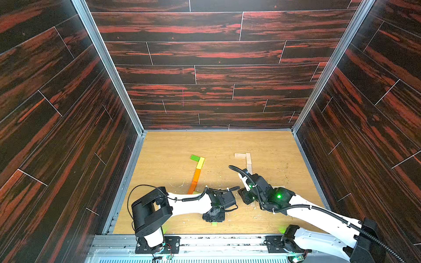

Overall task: Assemble a giraffe with building blocks
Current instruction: Assemble the building block at the center of the board.

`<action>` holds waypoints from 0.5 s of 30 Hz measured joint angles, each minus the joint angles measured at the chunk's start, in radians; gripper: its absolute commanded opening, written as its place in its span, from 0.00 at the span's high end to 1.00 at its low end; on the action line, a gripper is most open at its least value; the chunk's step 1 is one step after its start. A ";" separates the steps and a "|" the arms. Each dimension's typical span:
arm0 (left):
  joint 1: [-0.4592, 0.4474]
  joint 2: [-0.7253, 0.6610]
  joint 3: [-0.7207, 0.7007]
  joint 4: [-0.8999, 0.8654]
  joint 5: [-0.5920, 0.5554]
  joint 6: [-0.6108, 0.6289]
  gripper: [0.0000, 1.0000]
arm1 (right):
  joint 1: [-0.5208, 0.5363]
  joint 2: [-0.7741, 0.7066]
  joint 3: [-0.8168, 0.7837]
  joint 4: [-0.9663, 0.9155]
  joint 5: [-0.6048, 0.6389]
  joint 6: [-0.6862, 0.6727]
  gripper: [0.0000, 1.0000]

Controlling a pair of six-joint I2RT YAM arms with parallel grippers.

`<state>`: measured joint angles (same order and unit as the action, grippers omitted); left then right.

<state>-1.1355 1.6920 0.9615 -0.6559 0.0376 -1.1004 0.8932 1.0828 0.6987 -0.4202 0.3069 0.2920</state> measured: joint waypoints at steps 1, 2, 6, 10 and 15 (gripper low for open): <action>0.003 0.000 0.000 -0.002 0.000 0.000 0.67 | 0.000 0.000 0.000 0.000 0.000 0.000 0.47; 0.006 0.001 0.000 -0.003 0.000 0.000 0.68 | 0.000 0.000 0.000 0.000 0.000 0.000 0.47; 0.011 0.002 0.003 -0.009 0.003 0.002 0.72 | 0.000 0.001 0.000 0.000 0.000 0.000 0.47; 0.014 0.004 0.007 -0.011 0.005 0.003 0.74 | 0.000 0.002 0.000 0.001 0.000 0.000 0.47; 0.023 0.014 0.017 -0.014 0.007 0.003 0.75 | 0.000 0.002 -0.002 0.002 0.000 0.000 0.47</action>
<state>-1.1122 1.7058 0.9787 -0.6701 0.0444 -1.0969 0.8932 1.0847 0.6971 -0.4179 0.3065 0.2916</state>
